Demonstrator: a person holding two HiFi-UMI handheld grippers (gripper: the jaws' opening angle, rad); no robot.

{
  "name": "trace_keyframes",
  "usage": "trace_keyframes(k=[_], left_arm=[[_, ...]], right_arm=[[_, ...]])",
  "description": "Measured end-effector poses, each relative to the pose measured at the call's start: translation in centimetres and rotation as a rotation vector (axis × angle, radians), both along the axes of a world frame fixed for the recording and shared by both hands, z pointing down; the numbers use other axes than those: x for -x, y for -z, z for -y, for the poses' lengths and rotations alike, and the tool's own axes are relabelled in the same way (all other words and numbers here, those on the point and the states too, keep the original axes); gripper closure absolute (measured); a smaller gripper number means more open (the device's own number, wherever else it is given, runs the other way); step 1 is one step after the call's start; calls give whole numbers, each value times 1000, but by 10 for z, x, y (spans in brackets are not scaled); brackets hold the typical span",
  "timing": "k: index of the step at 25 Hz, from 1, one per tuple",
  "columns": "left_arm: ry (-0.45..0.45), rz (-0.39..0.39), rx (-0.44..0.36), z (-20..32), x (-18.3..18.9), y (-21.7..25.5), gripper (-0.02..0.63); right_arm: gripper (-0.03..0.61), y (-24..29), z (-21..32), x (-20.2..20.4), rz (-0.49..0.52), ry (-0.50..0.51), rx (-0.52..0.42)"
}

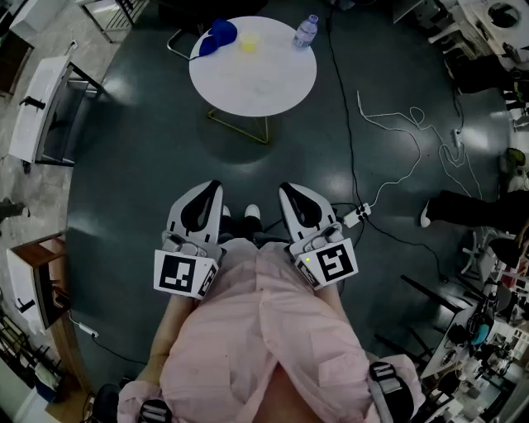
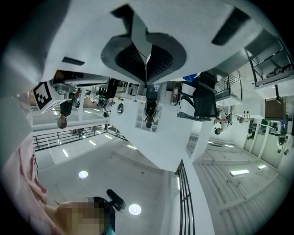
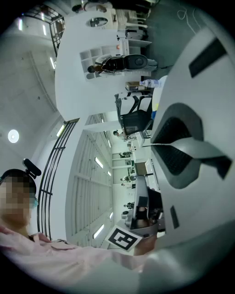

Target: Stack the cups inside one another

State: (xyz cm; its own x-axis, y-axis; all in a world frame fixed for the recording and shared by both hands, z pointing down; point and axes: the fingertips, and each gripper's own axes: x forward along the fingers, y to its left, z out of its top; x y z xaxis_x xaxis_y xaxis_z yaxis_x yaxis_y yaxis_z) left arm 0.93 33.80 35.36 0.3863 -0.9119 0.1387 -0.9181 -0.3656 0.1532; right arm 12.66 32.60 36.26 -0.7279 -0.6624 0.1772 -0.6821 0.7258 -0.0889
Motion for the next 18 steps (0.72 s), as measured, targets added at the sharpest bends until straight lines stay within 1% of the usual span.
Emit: trace_keyframes(k=[6,15,18], left_arm=[[0,-17,7,1,-11,0,594],[29,-57,45,6,-26,-6,594],[35,-70,39,7,-33,-7,594]], right_arm=[[546,0,0,-5,8,18,0],[546,-2,4,-25,0,29,1],[546,-5,4,-33,-11,35,0]])
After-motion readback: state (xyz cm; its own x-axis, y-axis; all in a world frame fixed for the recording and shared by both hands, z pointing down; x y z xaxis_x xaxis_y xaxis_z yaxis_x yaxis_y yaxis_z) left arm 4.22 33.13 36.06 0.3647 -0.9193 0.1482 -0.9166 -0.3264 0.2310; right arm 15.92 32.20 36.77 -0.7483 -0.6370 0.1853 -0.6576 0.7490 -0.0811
